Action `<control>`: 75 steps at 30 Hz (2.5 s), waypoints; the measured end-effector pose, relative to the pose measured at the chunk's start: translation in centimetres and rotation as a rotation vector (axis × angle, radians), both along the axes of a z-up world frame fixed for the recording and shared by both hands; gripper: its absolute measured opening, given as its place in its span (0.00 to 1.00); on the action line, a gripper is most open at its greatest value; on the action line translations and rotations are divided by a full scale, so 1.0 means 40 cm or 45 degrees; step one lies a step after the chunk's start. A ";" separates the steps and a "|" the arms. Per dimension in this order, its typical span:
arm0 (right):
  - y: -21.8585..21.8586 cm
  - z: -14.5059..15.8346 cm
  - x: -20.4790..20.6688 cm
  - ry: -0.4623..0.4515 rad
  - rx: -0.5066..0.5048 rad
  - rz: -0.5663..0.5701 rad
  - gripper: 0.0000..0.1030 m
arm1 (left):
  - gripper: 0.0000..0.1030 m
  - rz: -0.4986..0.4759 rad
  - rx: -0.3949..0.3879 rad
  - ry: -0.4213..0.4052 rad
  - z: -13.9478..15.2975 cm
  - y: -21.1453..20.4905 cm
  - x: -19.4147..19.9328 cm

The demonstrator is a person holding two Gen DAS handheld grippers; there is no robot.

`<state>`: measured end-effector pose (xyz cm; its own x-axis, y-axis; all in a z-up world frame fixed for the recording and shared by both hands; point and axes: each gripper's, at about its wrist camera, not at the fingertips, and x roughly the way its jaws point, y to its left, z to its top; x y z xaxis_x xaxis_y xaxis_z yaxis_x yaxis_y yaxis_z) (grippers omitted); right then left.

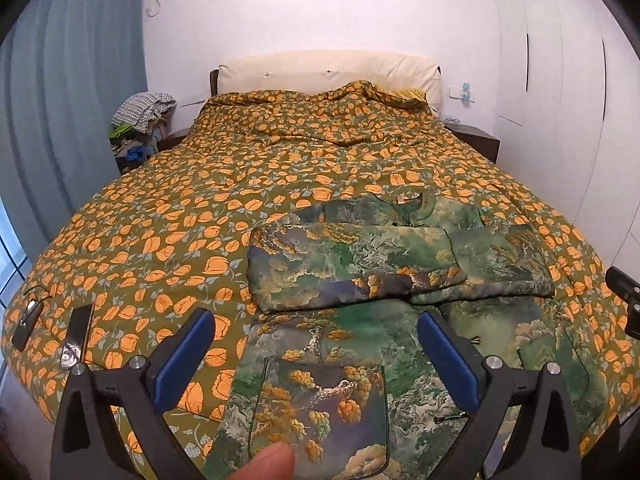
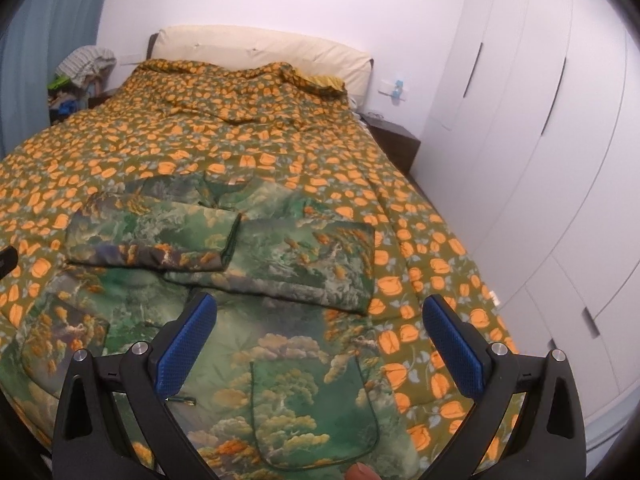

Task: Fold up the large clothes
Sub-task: 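Release the jacket and raise both grippers above it, then grasp the jacket hem with both grippers and lift it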

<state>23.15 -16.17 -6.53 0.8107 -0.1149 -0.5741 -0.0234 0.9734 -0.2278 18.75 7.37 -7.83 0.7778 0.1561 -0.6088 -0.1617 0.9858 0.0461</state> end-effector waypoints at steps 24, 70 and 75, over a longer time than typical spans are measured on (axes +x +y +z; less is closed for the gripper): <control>0.039 -0.032 -0.001 0.051 0.085 0.089 1.00 | 1.00 0.095 0.007 0.180 -0.027 0.003 0.018; -0.375 -0.251 -0.017 0.831 0.564 0.269 0.10 | 0.12 -0.321 -0.312 0.811 -0.240 0.203 -0.189; -0.424 -0.280 -0.114 0.941 0.779 0.212 0.10 | 0.12 -0.299 -0.428 0.927 -0.235 0.240 -0.299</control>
